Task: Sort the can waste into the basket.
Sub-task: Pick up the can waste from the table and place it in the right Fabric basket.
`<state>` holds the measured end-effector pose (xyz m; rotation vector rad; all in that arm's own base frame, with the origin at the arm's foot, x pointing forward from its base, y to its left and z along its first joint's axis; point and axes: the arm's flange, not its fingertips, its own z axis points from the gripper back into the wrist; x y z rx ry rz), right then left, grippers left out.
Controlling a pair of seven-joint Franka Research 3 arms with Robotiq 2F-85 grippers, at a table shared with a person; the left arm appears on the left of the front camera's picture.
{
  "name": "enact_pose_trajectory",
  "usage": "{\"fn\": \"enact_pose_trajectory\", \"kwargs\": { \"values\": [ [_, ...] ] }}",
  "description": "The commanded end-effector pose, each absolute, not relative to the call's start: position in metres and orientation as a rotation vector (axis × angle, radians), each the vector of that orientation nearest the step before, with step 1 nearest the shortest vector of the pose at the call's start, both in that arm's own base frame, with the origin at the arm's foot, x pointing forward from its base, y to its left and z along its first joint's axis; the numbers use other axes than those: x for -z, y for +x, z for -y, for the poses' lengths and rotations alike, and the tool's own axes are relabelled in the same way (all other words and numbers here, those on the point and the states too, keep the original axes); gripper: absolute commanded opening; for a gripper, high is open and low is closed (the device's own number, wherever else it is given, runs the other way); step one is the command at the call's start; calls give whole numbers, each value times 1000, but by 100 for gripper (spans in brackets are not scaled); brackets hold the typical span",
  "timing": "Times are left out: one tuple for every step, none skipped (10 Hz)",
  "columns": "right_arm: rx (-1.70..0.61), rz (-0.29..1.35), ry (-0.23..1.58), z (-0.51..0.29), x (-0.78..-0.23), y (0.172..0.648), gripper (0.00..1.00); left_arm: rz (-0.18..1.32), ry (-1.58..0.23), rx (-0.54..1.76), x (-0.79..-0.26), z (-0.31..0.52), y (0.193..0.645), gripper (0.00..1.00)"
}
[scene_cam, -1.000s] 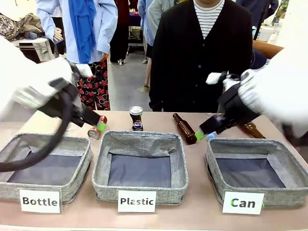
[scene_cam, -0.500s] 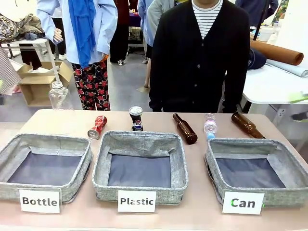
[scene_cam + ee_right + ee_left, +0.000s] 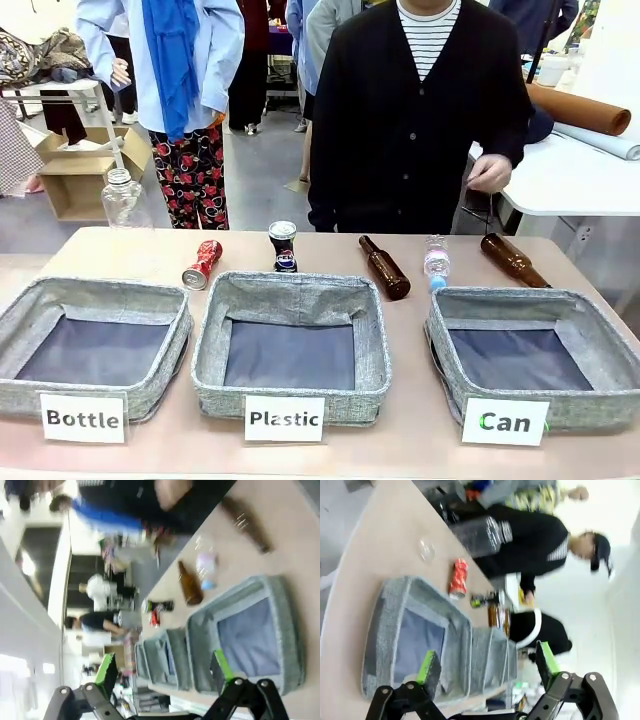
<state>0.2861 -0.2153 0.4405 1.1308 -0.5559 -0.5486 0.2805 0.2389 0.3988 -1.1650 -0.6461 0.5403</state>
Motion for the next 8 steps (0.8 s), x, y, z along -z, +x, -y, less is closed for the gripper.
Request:
{"fn": "enact_pose_trajectory", "kwargs": {
  "values": [
    [464,532,1147,200,-452,287,100,626,-1164,-440,-405,-235,273,100],
    [464,532,1147,200,-452,287,100,626,-1164,-440,-405,-235,273,100],
    [464,532,1147,200,-452,287,100,626,-1164,-440,-405,-235,273,100],
    [464,532,1147,200,-452,287,100,626,-1164,-440,-405,-235,273,100],
    [464,532,1147,200,-452,287,100,626,-1164,-440,-405,-235,273,100],
    [464,532,1147,200,-452,287,100,614,-1170,-473,-406,-231,275,100],
    [464,532,1147,200,-452,287,100,600,-1040,-225,-429,-199,291,100],
    [464,532,1147,200,-452,287,100,573,-972,2,-447,-163,311,100]
  ]
}}
